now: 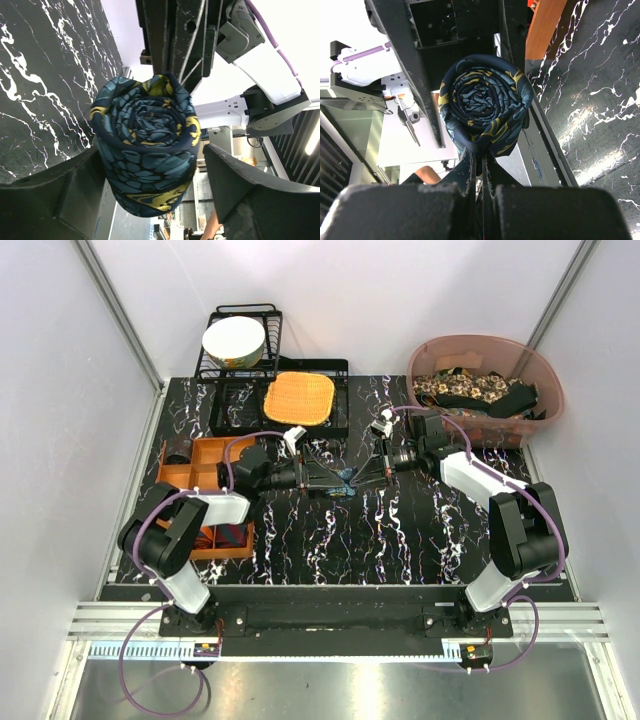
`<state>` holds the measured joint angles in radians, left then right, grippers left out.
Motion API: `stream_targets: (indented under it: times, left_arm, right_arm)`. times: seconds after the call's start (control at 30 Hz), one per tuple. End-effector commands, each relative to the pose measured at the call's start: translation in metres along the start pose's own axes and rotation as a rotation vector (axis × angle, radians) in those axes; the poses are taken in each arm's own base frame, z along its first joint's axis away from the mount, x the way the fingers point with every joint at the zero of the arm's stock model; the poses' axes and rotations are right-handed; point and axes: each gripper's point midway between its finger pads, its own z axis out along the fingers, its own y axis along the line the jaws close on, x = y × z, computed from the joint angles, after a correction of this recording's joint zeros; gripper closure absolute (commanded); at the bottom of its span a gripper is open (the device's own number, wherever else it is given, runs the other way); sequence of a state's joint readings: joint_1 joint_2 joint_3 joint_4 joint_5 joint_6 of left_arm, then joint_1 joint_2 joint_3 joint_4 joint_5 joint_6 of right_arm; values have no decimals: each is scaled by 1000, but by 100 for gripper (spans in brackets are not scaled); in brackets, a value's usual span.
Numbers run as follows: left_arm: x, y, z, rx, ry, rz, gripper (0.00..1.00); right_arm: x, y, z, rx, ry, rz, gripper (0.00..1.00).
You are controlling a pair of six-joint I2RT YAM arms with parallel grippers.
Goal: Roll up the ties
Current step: Place the tie in the storage box.
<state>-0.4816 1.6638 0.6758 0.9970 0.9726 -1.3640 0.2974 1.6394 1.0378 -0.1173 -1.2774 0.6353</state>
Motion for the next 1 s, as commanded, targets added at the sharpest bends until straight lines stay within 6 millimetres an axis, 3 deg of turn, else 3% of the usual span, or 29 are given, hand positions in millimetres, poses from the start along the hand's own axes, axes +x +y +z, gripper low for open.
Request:
stream_targets:
  times: [0.0, 0.17, 0.27, 0.4, 0.5, 0.87, 0.93, 0.97]
  left_arm:
    - [-5, -8, 3, 41, -19, 42, 30]
    - [-7, -9, 5, 51, -25, 43, 32]
    - [-9, -10, 6, 54, -27, 39, 22]
    - [-9, -8, 6, 53, -30, 33, 24]
    - [-9, -8, 6, 55, -30, 34, 33]
    - [-7, -3, 5, 42, -25, 37, 95]
    - [-6, 1, 4, 28, -24, 29, 100]
    - [-7, 1, 4, 24, -25, 40, 100]
  right_arm:
    - [2, 2, 5, -20, 17, -24, 100]
    - [4, -1, 6, -11, 16, -15, 100]
    - [4, -3, 6, -7, 15, -7, 100]
    - [3, -4, 7, -5, 14, -4, 100]
    - [2, -4, 7, -5, 14, -7, 100]
    - [3, -6, 7, -3, 15, 5, 100]
    - [3, -6, 7, -3, 16, 5, 100]
    - [3, -7, 7, -1, 14, 6, 93]
